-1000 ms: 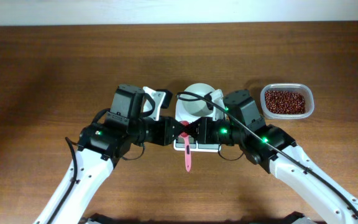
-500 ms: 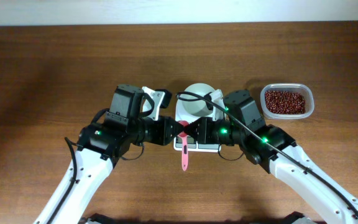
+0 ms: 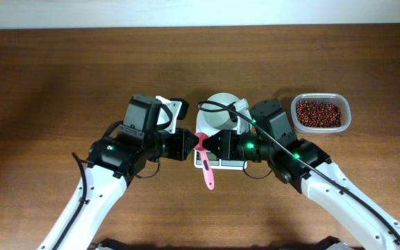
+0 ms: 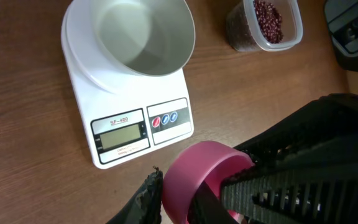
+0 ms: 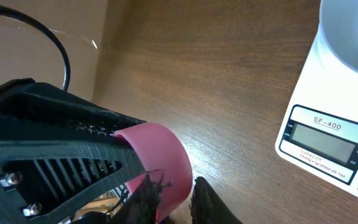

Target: Scoop and weigh 50g on scale

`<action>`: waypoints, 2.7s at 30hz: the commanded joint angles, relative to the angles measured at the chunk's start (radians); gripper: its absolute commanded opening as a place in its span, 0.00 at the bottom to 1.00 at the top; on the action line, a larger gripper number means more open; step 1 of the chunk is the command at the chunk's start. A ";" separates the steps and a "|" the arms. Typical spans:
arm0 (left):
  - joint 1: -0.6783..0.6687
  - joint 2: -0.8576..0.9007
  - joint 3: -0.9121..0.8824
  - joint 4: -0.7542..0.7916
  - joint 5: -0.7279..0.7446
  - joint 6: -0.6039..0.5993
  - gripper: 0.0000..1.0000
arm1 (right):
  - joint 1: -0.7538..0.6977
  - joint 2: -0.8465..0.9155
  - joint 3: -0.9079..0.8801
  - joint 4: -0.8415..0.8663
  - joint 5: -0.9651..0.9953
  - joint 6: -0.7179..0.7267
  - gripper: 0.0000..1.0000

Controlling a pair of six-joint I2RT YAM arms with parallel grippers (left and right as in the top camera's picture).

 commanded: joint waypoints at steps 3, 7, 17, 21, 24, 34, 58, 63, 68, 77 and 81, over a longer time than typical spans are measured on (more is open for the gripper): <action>0.003 0.003 0.008 0.007 -0.109 0.005 0.16 | 0.002 -0.006 0.005 0.022 -0.006 -0.005 0.24; 0.003 0.003 0.008 0.007 -0.153 0.005 0.14 | 0.002 -0.006 0.005 0.031 -0.006 -0.005 0.25; 0.009 0.003 0.008 -0.002 -0.460 -0.279 0.00 | 0.002 -0.006 0.005 0.024 -0.007 -0.005 0.35; 0.092 0.003 0.008 -0.117 -0.467 -0.796 0.00 | 0.002 -0.006 0.005 0.011 -0.021 -0.006 0.39; 0.170 0.003 0.008 -0.173 -0.346 -0.939 0.00 | 0.002 -0.006 0.005 0.018 -0.025 -0.006 0.49; 0.265 0.003 0.008 -0.188 0.089 -0.911 0.00 | 0.010 0.008 0.004 0.149 -0.089 -0.008 0.66; 0.203 0.003 0.008 -0.270 0.100 -0.798 0.00 | 0.116 0.009 0.004 0.163 -0.035 -0.088 0.42; 0.203 0.003 0.008 -0.263 0.099 -0.798 0.00 | 0.116 0.009 0.004 0.163 -0.035 -0.087 0.36; 0.203 0.003 0.008 -0.236 0.099 -0.798 0.00 | 0.116 0.009 0.004 0.148 -0.035 -0.087 0.35; 0.203 0.003 0.008 -0.248 0.096 -0.797 0.00 | 0.116 0.009 0.004 0.148 -0.035 -0.084 0.27; 0.177 0.003 0.008 -0.248 0.094 -0.798 0.00 | 0.116 0.009 0.004 0.148 -0.036 -0.084 0.23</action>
